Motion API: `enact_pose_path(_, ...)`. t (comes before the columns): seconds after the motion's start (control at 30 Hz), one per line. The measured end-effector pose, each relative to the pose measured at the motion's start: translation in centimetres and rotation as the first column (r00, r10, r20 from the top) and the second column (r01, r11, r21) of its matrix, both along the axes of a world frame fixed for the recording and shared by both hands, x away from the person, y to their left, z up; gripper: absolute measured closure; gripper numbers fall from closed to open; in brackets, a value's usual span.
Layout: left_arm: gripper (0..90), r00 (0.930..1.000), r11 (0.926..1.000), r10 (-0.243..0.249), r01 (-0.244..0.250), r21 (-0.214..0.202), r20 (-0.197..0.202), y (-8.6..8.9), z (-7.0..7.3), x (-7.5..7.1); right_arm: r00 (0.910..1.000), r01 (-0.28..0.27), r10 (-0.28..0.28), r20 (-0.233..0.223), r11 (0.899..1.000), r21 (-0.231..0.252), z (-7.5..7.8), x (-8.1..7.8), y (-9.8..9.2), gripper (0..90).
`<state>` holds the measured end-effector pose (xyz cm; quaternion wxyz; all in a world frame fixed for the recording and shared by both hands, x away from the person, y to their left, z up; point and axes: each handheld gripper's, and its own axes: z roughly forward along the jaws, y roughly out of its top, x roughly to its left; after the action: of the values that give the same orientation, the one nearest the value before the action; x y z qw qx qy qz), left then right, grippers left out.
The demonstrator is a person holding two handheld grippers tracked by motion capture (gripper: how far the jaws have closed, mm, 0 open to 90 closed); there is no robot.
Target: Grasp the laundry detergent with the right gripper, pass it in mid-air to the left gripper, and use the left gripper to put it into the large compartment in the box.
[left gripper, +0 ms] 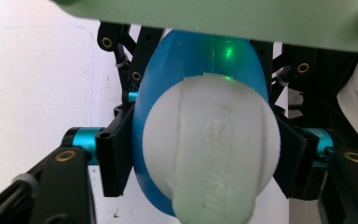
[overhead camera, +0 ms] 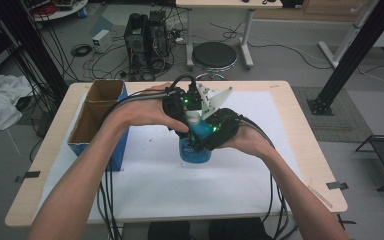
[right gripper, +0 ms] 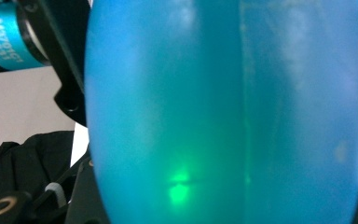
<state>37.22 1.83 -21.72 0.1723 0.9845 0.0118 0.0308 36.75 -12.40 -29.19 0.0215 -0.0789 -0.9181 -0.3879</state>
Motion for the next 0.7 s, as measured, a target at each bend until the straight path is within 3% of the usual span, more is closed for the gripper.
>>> enact_pose_path(0.4, 37.7, 0.9996, 0.9999, -0.017, 0.017, -0.002, 0.023, 0.00, 0.16, -0.23, 0.9999, -0.011, 0.011, 0.012, 1.000, 0.014, -0.08, 0.02, 0.05, 44.7)
enact_pose_path(0.47, 37.8, 0.9995, 0.9998, -0.016, 0.016, -0.009, 0.026, 0.02, 0.25, -0.28, 0.9999, -0.009, 0.009, -0.005, 1.000, 0.019, -0.01, -0.07, -0.02, 44.6)
enact_pose_path(0.5, 37.8, 0.9995, 0.9998, -0.018, 0.018, -0.001, 0.026, 0.02, 0.31, -0.31, 0.9984, -0.037, 0.035, 0.045, 0.999, 0.038, -0.14, 0.31, -0.07, 44.4)
enact_pose_path(0.7, 37.8, 0.9997, 0.9998, -0.009, 0.008, 0.020, 0.023, -0.06, 0.05, -0.42, 0.9982, -0.042, 0.040, 0.043, 0.998, 0.043, -0.56, 0.25, 0.22, 43.8)
